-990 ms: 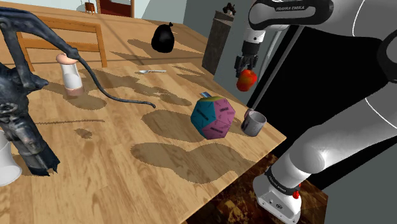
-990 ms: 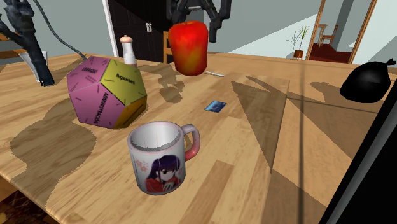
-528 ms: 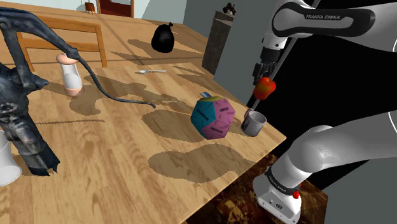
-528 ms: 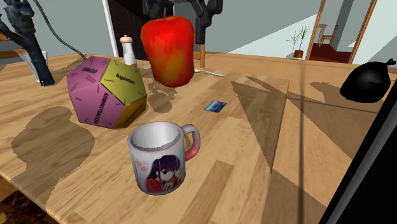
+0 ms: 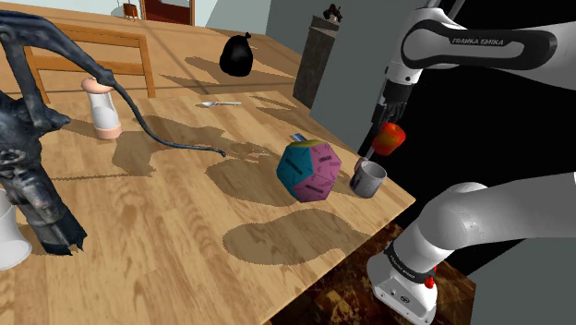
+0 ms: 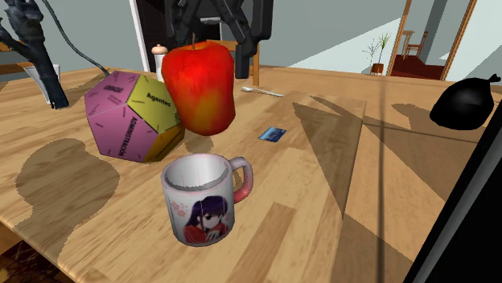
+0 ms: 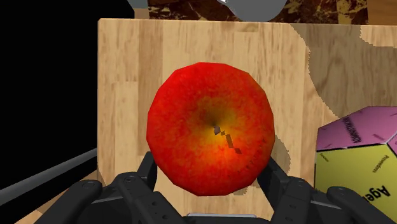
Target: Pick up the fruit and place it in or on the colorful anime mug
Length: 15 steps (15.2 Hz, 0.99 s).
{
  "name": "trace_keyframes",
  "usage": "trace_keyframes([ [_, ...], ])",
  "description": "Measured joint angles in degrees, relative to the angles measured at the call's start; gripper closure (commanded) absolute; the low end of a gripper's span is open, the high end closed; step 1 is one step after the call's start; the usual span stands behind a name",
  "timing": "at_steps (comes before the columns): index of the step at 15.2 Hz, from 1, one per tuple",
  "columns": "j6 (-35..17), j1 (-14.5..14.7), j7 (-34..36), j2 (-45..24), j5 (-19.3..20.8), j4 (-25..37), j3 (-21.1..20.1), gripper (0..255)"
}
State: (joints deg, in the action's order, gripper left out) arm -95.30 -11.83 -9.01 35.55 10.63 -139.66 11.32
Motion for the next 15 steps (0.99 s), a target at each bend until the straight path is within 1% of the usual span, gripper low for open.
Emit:
trace_keyframes([
  [10, -8.2, -0.2, 0.7, -1.4, 0.7, -6.8, 0.9, 255],
  [15, -9.2, -0.3, 0.6, -1.5, 0.9, -7.6, 1.1, 255],
])
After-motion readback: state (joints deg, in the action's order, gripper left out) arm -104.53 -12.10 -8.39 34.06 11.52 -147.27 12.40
